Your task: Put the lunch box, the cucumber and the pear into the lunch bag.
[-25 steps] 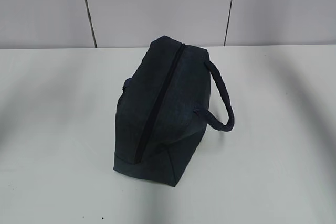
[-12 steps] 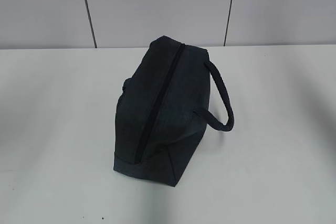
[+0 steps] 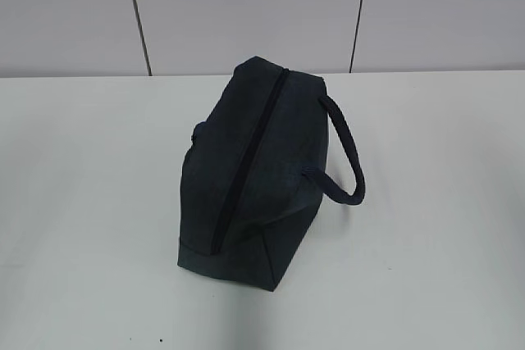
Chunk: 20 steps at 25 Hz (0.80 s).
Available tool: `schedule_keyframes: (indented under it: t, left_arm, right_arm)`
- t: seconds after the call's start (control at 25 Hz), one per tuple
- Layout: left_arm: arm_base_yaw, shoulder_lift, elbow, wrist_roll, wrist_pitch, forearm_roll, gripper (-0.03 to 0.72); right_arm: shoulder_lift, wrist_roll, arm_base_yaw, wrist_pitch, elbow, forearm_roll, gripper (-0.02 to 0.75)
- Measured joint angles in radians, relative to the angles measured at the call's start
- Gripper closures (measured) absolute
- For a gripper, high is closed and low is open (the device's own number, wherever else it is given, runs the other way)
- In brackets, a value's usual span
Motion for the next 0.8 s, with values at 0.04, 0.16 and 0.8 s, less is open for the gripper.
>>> schedule_keyframes:
  t: [0.04,0.16,0.8]
  left_arm:
    - [0.0,-0.045,0.034,-0.006,0.001,0.005,0.269]
    - [0.0,-0.167,0.142,-0.013,0.007,0.017,0.272]
    - [0.0,-0.462,0.608,-0.017,-0.147,0.097,0.274]
  right_arm:
    - [-0.049,0.0,0.0,0.0,0.046,-0.01,0.367]
    - [-0.222,0.001,0.0,0.005,0.167,-0.047,0.37]
    - [-0.531,0.004,0.0,-0.042,0.732,-0.077,0.37]
